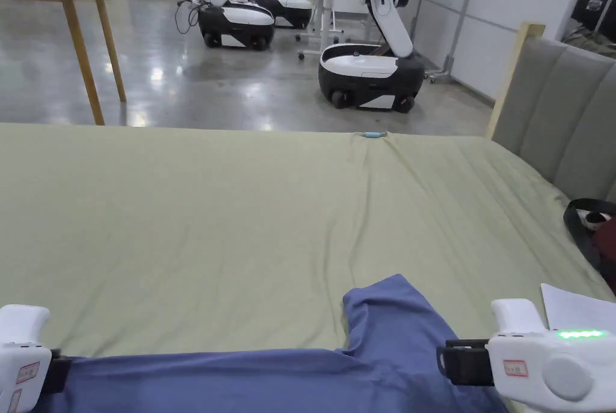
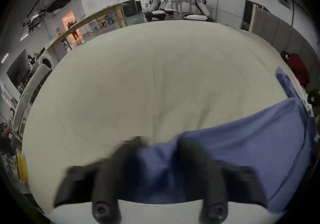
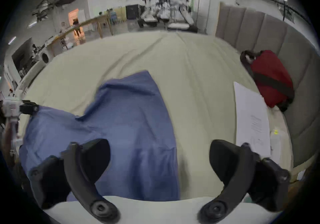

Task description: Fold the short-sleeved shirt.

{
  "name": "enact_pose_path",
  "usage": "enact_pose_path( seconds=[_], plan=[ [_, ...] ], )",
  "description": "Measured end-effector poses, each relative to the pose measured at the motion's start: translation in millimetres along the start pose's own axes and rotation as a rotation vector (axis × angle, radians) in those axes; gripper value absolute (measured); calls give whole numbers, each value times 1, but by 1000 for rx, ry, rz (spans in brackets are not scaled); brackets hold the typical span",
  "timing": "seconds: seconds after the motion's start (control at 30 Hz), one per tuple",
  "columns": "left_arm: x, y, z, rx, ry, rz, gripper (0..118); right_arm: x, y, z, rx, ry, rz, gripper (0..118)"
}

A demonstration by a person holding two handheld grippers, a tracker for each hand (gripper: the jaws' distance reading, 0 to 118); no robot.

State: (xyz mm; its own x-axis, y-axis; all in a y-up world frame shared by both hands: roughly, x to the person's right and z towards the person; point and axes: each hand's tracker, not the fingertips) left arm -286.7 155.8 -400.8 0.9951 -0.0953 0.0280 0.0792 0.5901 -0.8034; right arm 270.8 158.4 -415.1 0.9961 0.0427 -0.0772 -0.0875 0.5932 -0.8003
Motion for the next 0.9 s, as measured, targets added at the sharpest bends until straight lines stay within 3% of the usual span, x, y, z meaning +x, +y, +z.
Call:
enact_pose_path(
  seconds=[0.03,0.13,0.2,0.23,0.3,0.33,0.37,0.43,0.5,0.6,0.67,0.77,0.9],
  plan=[
    [-1,-1,8,11,7,-14,8,0,4,-14,-13,-20,11,115],
    [9,0,18,22,-1,-19,7,-7,12,-37,-126,-25,16,113],
    [7,-3,22,29,10,-22,7,-8,8,-46,-184,-32,-12,99],
    [8,-4,25,30,9,-18,7,-12,6,-38,-136,-40,-9,98],
    [3,-7,28,36,2,-3,7,-19,5,-34,-84,-61,31,66],
    [4,-8,30,41,5,-1,7,-25,5,-29,-61,-79,58,42],
    [7,-8,32,43,6,-1,7,-31,5,-26,-53,-78,79,5],
    [5,-9,35,45,1,4,7,-42,3,-18,-71,-55,72,4],
    [6,-10,44,73,2,12,6,-38,4,-16,-92,48,53,3],
    [-3,-11,73,139,5,52,6,-32,5,30,91,16,82,3],
    [-4,-15,108,198,-6,45,6,-25,4,67,130,98,76,3],
    [-8,-34,169,295,-31,49,6,-20,-17,139,255,117,113,3],
    [-13,-85,227,336,-66,54,6,-12,-66,205,308,173,120,3]
  ],
)
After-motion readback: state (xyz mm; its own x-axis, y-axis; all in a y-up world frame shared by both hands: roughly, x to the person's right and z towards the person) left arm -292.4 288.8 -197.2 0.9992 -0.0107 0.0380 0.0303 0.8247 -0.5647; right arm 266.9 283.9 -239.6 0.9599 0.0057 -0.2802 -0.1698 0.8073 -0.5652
